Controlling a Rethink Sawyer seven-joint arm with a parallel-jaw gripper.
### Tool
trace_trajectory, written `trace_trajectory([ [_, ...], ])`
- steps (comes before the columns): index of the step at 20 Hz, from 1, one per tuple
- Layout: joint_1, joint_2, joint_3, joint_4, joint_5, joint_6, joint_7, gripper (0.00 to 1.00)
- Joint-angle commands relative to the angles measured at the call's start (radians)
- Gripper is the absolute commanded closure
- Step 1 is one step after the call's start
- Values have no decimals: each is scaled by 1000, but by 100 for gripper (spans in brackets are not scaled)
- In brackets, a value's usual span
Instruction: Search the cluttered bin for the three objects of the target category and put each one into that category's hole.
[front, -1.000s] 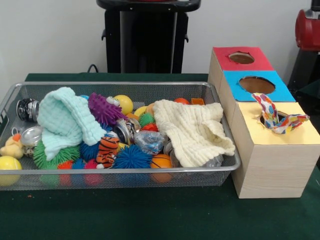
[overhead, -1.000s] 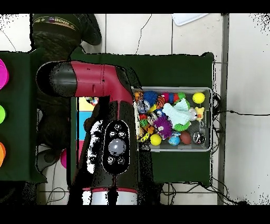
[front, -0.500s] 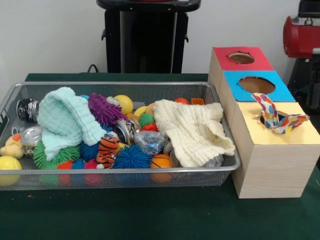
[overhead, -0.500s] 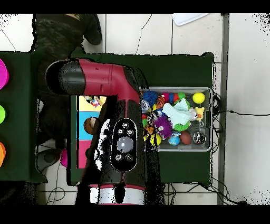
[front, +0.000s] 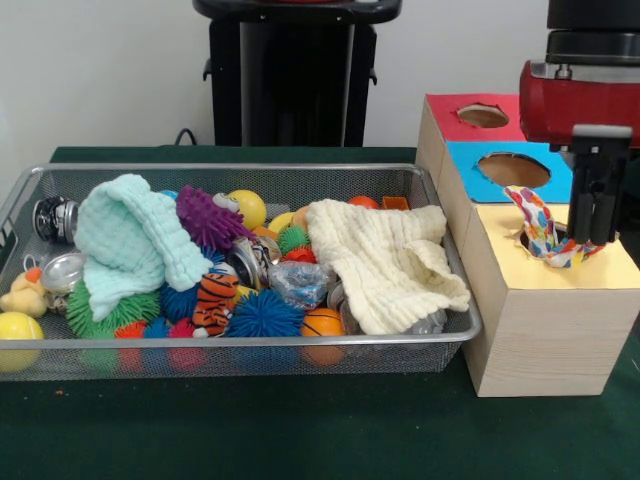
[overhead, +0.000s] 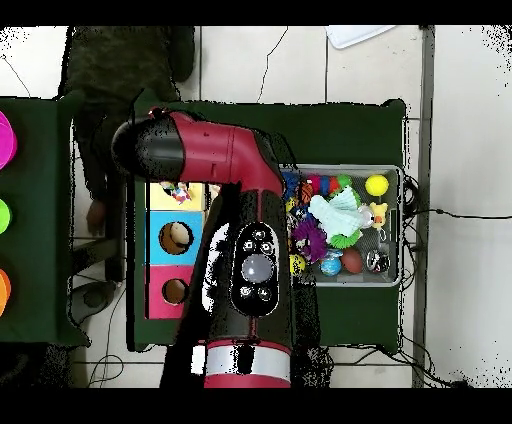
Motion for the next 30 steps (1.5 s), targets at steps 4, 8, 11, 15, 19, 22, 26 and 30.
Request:
trace_trajectory([
  [4, -2, 64, 49, 117, -44, -33, 99, 100],
  [8, 16, 69, 38, 119, -32, -35, 134, 100],
  [11, 31, 69, 31, 118, -22, -18, 155, 100],
  [15, 51, 63, 13, 117, -18, 14, 170, 100],
  [19, 53, 54, 8, 124, -29, 59, 139, 100],
  [22, 49, 45, 11, 143, -32, 50, 128, 100],
  [26, 39, 33, 22, 169, -44, 34, 97, 100],
  [30, 27, 40, 26, 166, -69, 22, 58, 100],
])
